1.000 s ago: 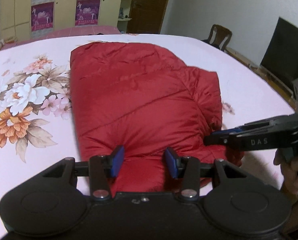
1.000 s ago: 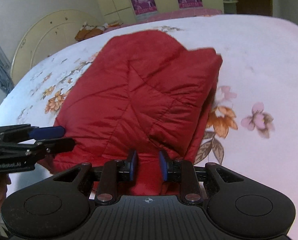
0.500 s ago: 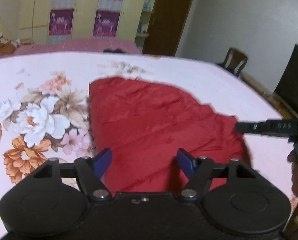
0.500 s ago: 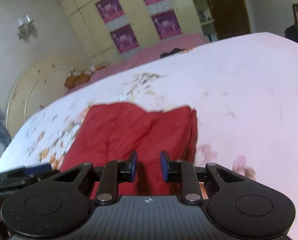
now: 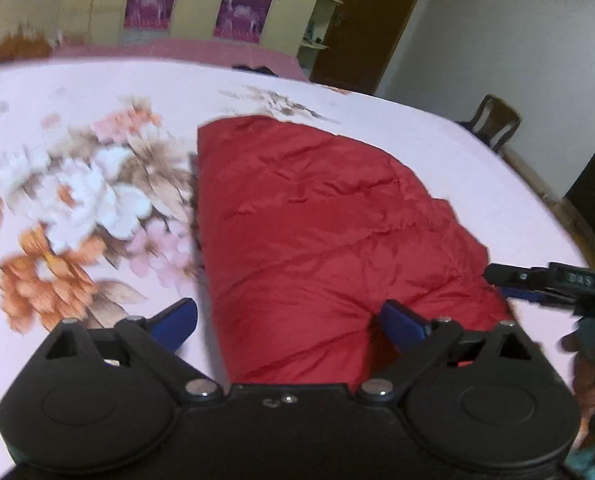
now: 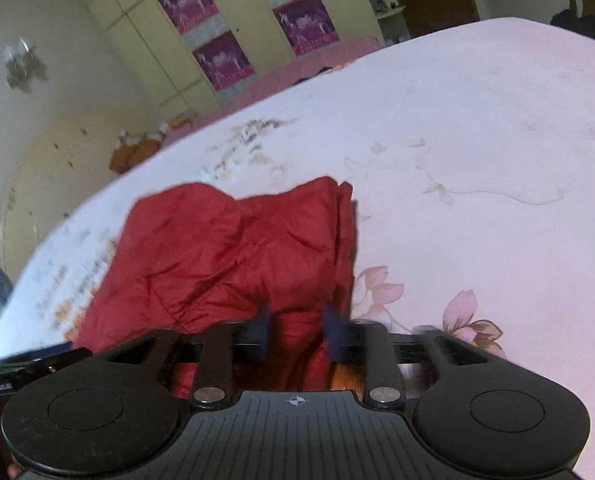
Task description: Fold large clothes
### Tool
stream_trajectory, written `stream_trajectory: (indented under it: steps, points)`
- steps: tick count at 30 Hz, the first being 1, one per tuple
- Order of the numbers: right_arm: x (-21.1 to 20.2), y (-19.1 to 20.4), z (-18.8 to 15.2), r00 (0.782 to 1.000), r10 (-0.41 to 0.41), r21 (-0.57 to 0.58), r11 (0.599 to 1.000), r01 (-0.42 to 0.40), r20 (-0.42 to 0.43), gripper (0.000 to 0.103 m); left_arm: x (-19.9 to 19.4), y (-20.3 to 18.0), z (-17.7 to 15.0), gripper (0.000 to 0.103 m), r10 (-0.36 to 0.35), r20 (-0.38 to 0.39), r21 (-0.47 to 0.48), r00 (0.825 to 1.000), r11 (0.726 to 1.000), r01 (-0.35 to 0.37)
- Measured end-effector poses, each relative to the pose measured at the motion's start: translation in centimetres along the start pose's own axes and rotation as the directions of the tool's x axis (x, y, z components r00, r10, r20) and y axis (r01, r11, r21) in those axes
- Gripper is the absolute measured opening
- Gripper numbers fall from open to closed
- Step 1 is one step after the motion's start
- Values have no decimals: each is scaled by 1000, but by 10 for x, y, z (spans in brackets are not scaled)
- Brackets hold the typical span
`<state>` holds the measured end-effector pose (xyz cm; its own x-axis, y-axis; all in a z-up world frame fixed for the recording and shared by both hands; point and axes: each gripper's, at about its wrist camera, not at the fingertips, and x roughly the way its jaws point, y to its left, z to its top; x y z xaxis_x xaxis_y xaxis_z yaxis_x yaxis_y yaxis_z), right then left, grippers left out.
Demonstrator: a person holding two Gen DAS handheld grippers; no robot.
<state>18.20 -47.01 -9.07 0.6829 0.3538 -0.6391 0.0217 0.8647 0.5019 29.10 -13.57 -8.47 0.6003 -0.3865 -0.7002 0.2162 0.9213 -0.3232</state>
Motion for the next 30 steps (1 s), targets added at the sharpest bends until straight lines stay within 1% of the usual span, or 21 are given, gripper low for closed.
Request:
stream_trajectory:
  steps: [2, 3, 5, 7, 10, 12, 14, 16, 18, 19, 21, 23, 25, 26, 28, 29, 30]
  points:
    - [5, -11, 2, 999, 17, 41, 999, -16, -31, 75, 8, 12, 1, 98, -68, -41, -90, 997, 994, 65]
    - [9, -16, 2, 998, 36, 72, 997, -33, -43, 75, 11, 15, 2, 98, -91, -53, -122, 994, 989, 84]
    - [18, -28, 2, 993, 92, 142, 987, -81, -74, 75, 19, 24, 2, 99, -136, -70, -186, 988, 975, 121]
    - [26, -34, 1, 988, 123, 181, 978, -105, -94, 75, 26, 31, 1, 99, -185, -84, -240, 979, 957, 160]
    - [29, -34, 4, 982, 156, 187, 973, -134, -110, 75, 38, 41, -1, 101, -248, -101, -320, 963, 925, 205]
    - [32, -33, 5, 974, 186, 201, 967, -158, -129, 75, 40, 48, -1, 102, -274, -93, -371, 957, 902, 222]
    - [35, -31, 7, 972, 189, 194, 968, -161, -140, 75, 43, 52, 0, 102, -293, -89, -417, 952, 879, 232]
    - [37, -28, 9, 969, 194, 195, 967, -164, -149, 75, 46, 54, 2, 102, -306, -94, -433, 948, 870, 238]
    - [37, -29, 9, 967, 203, 197, 965, -171, -154, 75, 47, 56, 4, 102, -314, -102, -435, 944, 867, 242]
    - [36, -31, 9, 965, 210, 205, 963, -177, -154, 75, 45, 58, 5, 102, -309, -102, -438, 946, 868, 236]
    - [36, -35, 8, 963, 225, 227, 956, -188, -151, 75, 39, 63, 4, 103, -280, -90, -447, 956, 869, 212]
    - [38, -35, 8, 963, 225, 228, 955, -188, -151, 75, 43, 64, 4, 103, -303, -93, -459, 948, 858, 229]
    - [37, -32, 9, 962, 226, 223, 956, -188, -155, 75, 48, 61, 7, 102, -336, -106, -445, 936, 858, 257]
    - [39, -31, 9, 960, 233, 225, 955, -195, -158, 75, 51, 56, 8, 100, -333, -114, -427, 936, 867, 257]
    - [42, -30, 10, 957, 243, 226, 952, -204, -161, 75, 52, 49, 10, 100, -302, -116, -390, 946, 890, 236]
    - [45, -29, 10, 955, 247, 223, 952, -208, -164, 65, 52, 44, 11, 93, -284, -112, -371, 952, 901, 225]
    - [48, -29, 10, 950, 260, 232, 948, -217, -172, 54, 50, 40, 10, 89, -265, -109, -348, 958, 913, 212]
